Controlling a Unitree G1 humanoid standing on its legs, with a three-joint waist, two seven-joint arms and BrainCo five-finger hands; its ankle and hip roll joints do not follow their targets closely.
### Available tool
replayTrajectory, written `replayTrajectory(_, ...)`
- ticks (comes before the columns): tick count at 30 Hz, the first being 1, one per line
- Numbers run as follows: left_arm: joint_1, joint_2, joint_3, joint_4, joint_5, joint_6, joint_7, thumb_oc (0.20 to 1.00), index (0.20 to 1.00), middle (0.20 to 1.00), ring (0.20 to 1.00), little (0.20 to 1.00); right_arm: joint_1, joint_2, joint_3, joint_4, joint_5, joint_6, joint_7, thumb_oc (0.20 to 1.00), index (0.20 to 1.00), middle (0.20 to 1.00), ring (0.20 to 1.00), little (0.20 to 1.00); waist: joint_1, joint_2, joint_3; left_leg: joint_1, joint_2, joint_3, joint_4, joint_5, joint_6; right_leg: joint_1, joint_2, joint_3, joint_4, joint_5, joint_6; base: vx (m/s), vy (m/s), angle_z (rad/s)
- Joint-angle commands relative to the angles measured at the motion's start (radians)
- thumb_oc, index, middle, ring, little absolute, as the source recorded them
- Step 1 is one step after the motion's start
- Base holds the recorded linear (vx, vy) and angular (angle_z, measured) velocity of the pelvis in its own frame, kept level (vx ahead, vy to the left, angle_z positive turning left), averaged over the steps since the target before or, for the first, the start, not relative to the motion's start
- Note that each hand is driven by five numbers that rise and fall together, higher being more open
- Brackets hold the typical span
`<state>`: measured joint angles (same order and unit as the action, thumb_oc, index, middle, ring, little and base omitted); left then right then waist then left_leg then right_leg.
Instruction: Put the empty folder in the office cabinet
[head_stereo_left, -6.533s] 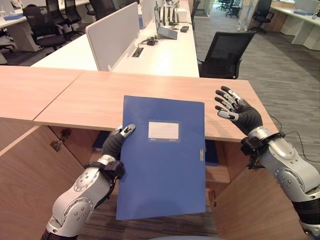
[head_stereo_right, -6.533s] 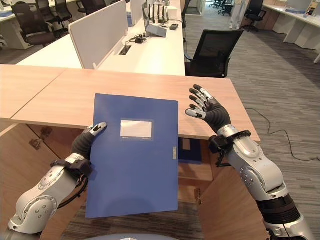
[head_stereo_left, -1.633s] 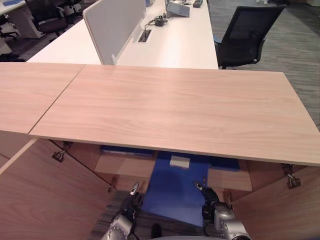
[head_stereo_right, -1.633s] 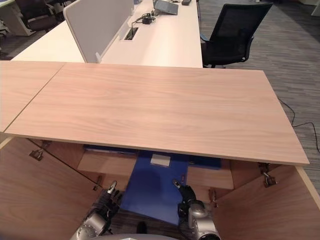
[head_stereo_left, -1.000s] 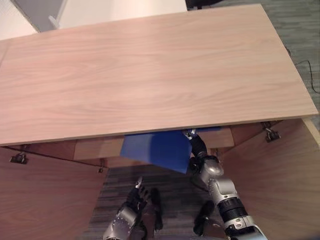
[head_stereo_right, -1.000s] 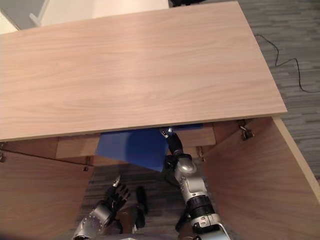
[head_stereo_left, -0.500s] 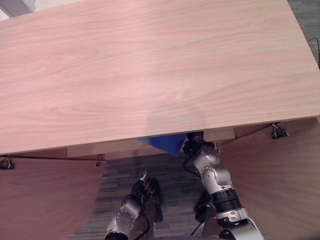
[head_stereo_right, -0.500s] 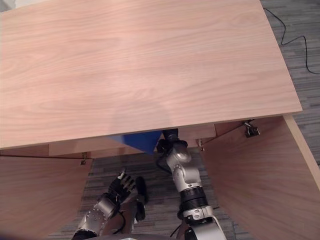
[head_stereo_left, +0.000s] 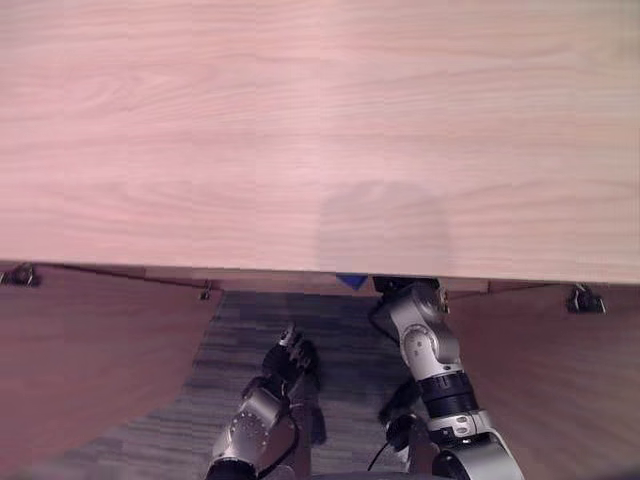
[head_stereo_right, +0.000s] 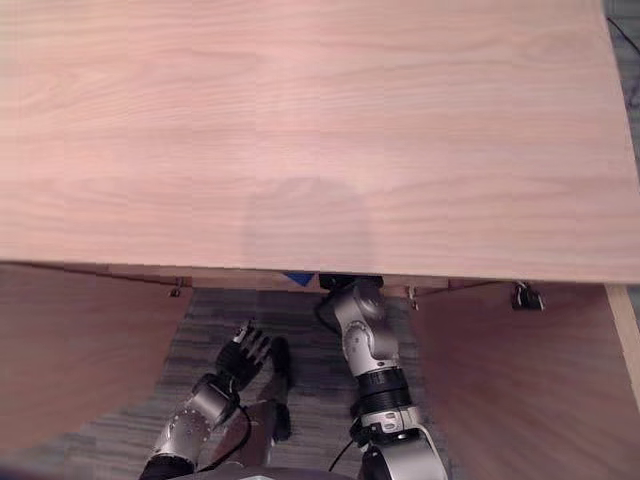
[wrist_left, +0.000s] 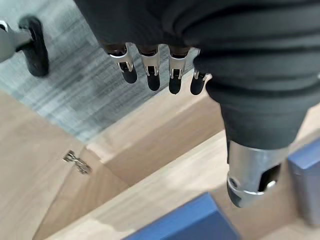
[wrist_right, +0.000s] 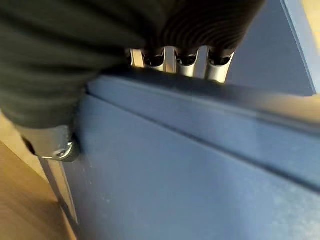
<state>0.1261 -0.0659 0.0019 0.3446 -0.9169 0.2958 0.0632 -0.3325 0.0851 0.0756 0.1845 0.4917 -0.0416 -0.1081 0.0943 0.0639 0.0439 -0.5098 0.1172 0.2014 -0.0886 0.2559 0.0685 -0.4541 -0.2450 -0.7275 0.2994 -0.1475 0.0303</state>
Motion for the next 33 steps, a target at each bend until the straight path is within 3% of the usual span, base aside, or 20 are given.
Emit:
replayTrajectory(1,0.073,-0.257,-0.006,0.071,-0.011,0.016,-0.017,1.000,1.000,1.000,1.000,1.000,0.021,0.145,-0.022,-0.133,0.040,-0.076,0.033,0.200,0.200,0.200,0.200,0.200,-0.047,-0.010,-0.035,0.319,-0.051,0.089,0.001,-0.283,-0.157,0.120,0.117,0.044,-0.383,0.194,0.010,-0.04,0.132,0.06)
replayTrajectory(6,0.099,-0.258,-0.010,0.076,-0.018,0.015,-0.023,1.000,1.000,1.000,1.000,1.000,0.045,0.163,-0.015,-0.127,0.055,-0.067,0.022,0.200,0.200,0.200,0.200,0.200,-0.044,-0.002,-0.025,0.360,-0.054,0.088,0.001,-0.299,-0.137,0.137,0.095,0.038,-0.372,0.212,0.022,-0.03,0.123,-0.13)
replayTrajectory(13,0.152,-0.225,-0.057,0.125,0.008,0.023,-0.025,1.000,1.000,1.000,1.000,1.000,0.123,0.191,0.044,-0.141,0.074,-0.028,0.040,0.200,0.200,0.200,0.200,0.200,-0.047,-0.005,-0.034,0.423,-0.118,0.090,0.001,-0.323,-0.075,0.152,0.028,0.083,-0.346,0.265,0.075,-0.05,0.177,-0.11)
replayTrajectory(15,0.124,-0.209,-0.073,0.147,0.002,0.020,-0.002,1.000,1.000,1.000,1.000,1.000,0.139,0.181,0.049,-0.156,0.068,-0.030,0.037,0.200,0.200,0.200,0.200,0.200,-0.071,0.018,-0.025,0.414,-0.109,0.070,0.001,-0.307,-0.063,0.113,0.005,0.183,-0.256,0.215,0.121,-0.11,0.165,-0.27)
replayTrajectory(17,0.097,-0.196,-0.072,0.149,-0.001,0.021,0.023,1.000,1.000,1.000,1.000,1.000,0.143,0.178,0.056,-0.160,0.061,-0.035,0.027,0.200,0.200,0.200,0.200,0.200,-0.074,0.033,-0.023,0.403,-0.095,0.071,0.001,-0.300,-0.056,0.072,-0.004,0.304,-0.110,0.109,0.164,-0.10,0.104,0.06)
replayTrajectory(20,0.092,-0.184,-0.067,0.157,0.010,0.023,0.039,1.000,1.000,1.000,1.000,1.000,0.157,0.191,0.043,-0.139,0.067,-0.042,0.025,0.200,0.200,0.200,0.200,0.200,-0.067,0.021,-0.047,0.381,-0.081,0.070,0.001,-0.278,-0.067,0.118,0.015,0.411,-0.025,0.027,0.153,-0.05,-0.037,0.15)
replayTrajectory(21,0.102,-0.183,-0.067,0.154,0.010,0.022,0.042,1.000,1.000,1.000,1.000,1.000,0.172,0.198,0.048,-0.131,0.076,-0.045,0.027,0.200,0.200,0.200,0.200,0.200,-0.065,0.007,-0.061,0.385,-0.082,0.070,0.001,-0.277,-0.077,0.166,0.032,0.452,-0.063,0.002,0.145,0.01,-0.062,0.18)
replayTrajectory(22,0.104,-0.182,-0.067,0.154,0.010,0.022,0.042,1.000,1.000,1.000,1.000,1.000,0.174,0.199,0.050,-0.131,0.076,-0.045,0.027,0.200,0.200,0.200,0.200,0.200,-0.064,0.006,-0.060,0.389,-0.081,0.071,0.001,-0.278,-0.078,0.171,0.034,0.452,-0.068,0.004,0.145,0.10,-0.152,0.14)
replayTrajectory(23,0.131,-0.187,-0.057,0.158,0.017,0.024,0.034,1.000,1.000,1.000,1.000,1.000,0.182,0.211,0.057,-0.124,0.084,-0.047,0.029,0.200,0.200,0.200,0.200,0.200,-0.061,-0.009,-0.082,0.403,-0.079,0.059,0.001,-0.272,-0.094,0.239,0.058,0.472,-0.154,0.007,0.114,0.08,-0.276,0.03)
replayTrajectory(24,0.150,-0.191,-0.041,0.157,0.016,0.022,0.039,1.000,1.000,1.000,1.000,1.000,0.188,0.219,0.071,-0.115,0.087,-0.050,0.026,0.200,0.200,0.200,0.200,0.200,-0.057,-0.018,-0.092,0.418,-0.066,0.045,0.001,-0.275,-0.111,0.274,0.083,0.460,-0.225,0.038,0.093,0.08,-0.343,-0.05)
replayTrajectory(26,0.160,-0.196,-0.034,0.155,0.010,0.023,0.043,1.000,1.000,1.000,1.000,1.000,0.194,0.220,0.079,-0.110,0.088,-0.050,0.025,0.200,0.200,0.200,0.200,0.200,-0.060,-0.015,-0.094,0.422,-0.052,0.041,0.001,-0.273,-0.120,0.292,0.106,0.466,-0.259,0.057,0.079,-0.01,-0.238,-0.01)
replayTrajectory(27,0.179,-0.203,-0.046,0.153,0.009,0.022,0.045,1.000,1.000,1.000,1.000,1.000,0.210,0.216,0.098,-0.115,0.082,-0.050,0.023,0.200,0.200,0.200,0.200,0.200,-0.062,-0.013,-0.098,0.421,-0.035,0.040,0.001,-0.264,-0.137,0.311,0.133,0.467,-0.284,0.065,0.057,-0.02,-0.236,-0.04)
replayTrajectory(33,0.183,-0.225,-0.081,0.134,0.010,0.027,0.045,1.000,1.000,1.000,1.000,1.000,0.236,0.200,0.093,-0.136,0.082,-0.057,-0.013,0.200,0.200,0.200,0.200,0.200,-0.081,0.003,-0.109,0.408,-0.011,0.039,0.001,-0.228,-0.169,0.336,0.156,0.408,-0.303,0.053,0.015,-0.04,-0.164,0.21)
